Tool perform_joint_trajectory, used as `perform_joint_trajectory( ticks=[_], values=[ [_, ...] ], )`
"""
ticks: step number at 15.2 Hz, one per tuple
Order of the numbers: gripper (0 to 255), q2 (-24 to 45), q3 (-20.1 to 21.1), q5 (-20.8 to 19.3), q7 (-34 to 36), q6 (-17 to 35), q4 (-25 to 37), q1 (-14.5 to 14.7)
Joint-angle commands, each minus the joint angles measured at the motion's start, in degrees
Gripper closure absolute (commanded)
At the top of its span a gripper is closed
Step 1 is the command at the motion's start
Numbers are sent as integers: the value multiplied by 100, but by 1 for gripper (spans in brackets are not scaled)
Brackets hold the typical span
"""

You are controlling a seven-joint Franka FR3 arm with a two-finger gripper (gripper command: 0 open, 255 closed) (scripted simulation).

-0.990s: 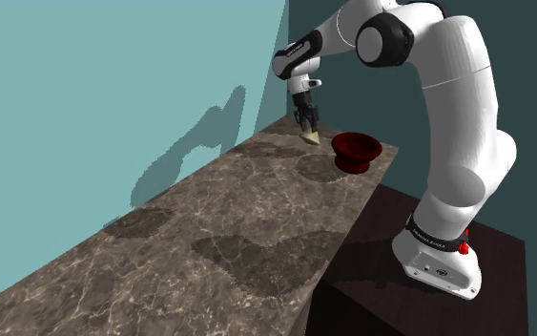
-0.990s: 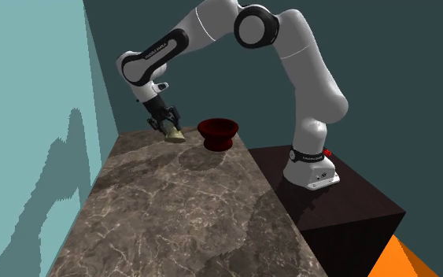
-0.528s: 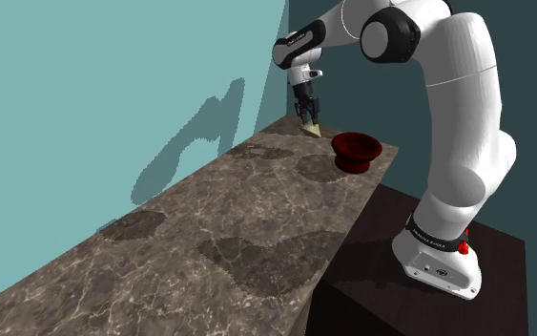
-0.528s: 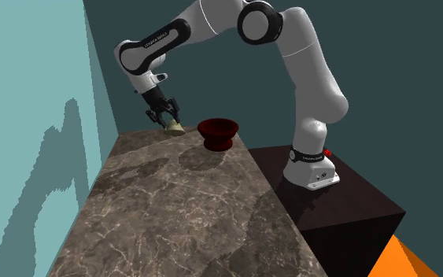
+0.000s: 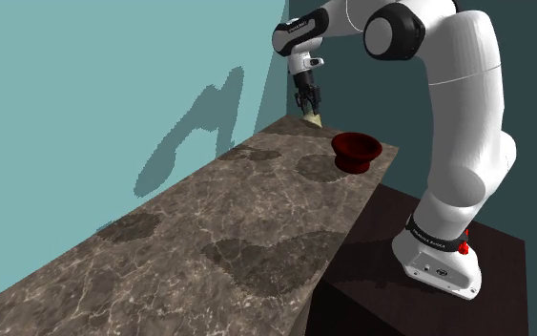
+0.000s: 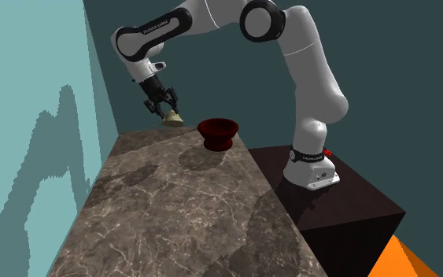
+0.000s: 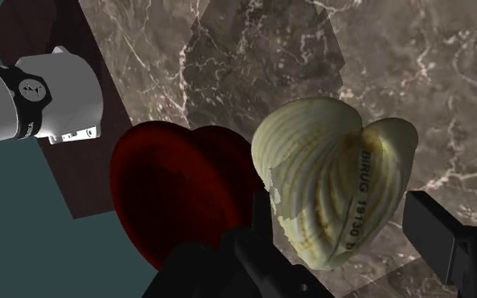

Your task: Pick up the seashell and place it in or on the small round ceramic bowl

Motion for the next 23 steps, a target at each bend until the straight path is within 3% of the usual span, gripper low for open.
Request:
perform_joint_trajectory(
  ticks=[1, 8, 15, 23],
  values=[
    [255, -35, -6, -10, -1, -139, 102, -4],
    [255, -110, -18, -29, 1, -619, 509, -18],
    [255, -1753, -213, -461, -199, -29, -1679, -3],
    [255, -3356, -423, -1035, -391, 177, -3409, -169]
  ],
)
